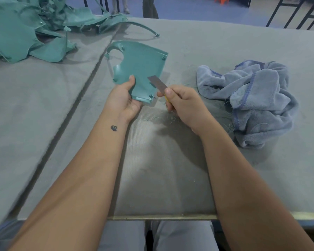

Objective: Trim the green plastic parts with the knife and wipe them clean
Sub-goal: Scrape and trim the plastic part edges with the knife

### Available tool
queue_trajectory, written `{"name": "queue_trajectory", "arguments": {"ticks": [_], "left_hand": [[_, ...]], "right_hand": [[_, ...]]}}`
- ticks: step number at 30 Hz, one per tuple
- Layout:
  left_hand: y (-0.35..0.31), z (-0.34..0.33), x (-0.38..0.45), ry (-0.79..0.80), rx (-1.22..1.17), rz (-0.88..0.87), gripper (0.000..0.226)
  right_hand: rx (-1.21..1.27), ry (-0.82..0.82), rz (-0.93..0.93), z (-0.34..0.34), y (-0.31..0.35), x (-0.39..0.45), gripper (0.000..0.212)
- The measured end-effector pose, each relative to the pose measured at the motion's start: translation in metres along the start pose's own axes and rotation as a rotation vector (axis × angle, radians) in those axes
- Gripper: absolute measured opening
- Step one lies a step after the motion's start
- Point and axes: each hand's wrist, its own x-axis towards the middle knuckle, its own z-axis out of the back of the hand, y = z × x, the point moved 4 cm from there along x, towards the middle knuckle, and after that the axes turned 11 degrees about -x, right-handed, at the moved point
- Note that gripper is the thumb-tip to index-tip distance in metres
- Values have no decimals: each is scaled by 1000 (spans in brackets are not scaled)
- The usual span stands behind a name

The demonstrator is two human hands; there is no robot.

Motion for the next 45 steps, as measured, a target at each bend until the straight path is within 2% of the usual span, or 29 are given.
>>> {"name": "queue_trajectory", "arguments": {"ticks": [5,12,15,17,22,26,28,32,36,39,42,45], "left_hand": [[-3,1,-1,5,-6,23,20],[-4,2,-2,5,-27,11,23],[-5,2,-3,1,-60,43,34],[-5,0,-4,5,-71,54,30],[-4,-1,-6,10,-88,63,21],[-5,-2,-6,54,-68,76,27],[-6,-2,-7,65,-82,83,24],[-7,-1,-8,62,-180,98,20],[-7,-1,-9,64,-177,94,20],[-8,-1,-8,68,-133,72,21],[-8,-3,-9,63,-155,73,30],[-9,-3,-10,61,-193,93,26]], "right_hand": [[-43,13,5,-2,-2,2,32],[-158,164,88,-10,4,-1,33],[0,92,54,-3,1,-1,32],[25,42,36,-1,0,0,30],[-36,53,49,-3,0,2,31],[-258,184,105,-13,3,1,32],[-205,191,101,-12,3,-1,33],[109,126,79,1,-3,-2,33],[38,108,90,-3,-1,0,29],[-65,200,116,-8,1,-1,30],[35,156,96,-2,0,-3,29],[53,103,85,-1,-1,-3,27]]}}
